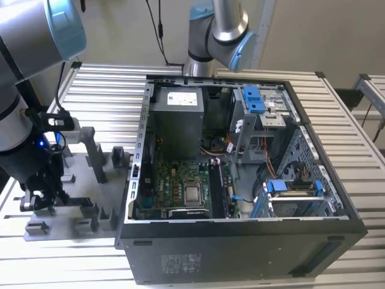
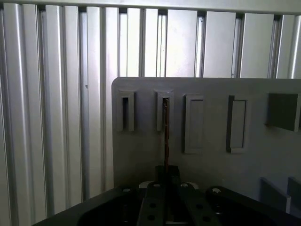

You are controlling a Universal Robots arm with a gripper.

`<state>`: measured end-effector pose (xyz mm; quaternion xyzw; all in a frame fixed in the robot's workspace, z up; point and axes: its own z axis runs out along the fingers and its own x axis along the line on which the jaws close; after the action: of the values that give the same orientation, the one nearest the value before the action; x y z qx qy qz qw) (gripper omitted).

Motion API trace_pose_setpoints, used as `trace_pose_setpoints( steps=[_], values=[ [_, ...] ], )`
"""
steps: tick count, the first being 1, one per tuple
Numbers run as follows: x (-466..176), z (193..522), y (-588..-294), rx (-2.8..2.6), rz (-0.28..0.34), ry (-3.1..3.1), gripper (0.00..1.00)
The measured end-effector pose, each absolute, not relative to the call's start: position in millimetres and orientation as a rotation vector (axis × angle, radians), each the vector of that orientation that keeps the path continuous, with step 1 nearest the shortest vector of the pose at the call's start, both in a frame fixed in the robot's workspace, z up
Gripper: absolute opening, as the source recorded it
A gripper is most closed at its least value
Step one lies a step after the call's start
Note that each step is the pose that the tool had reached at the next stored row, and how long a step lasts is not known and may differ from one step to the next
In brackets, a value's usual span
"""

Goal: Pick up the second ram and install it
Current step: 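Pick up the second ram and move it above second insertion slot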

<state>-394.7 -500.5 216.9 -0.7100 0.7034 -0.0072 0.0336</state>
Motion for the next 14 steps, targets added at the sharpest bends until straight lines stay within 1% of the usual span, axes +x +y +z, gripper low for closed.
trace_pose_setpoints(
  steps=[14],
  values=[
    [-394.9, 219.1, -500.5, -2.181, -0.022, 2.167, 0.14]
  ],
)
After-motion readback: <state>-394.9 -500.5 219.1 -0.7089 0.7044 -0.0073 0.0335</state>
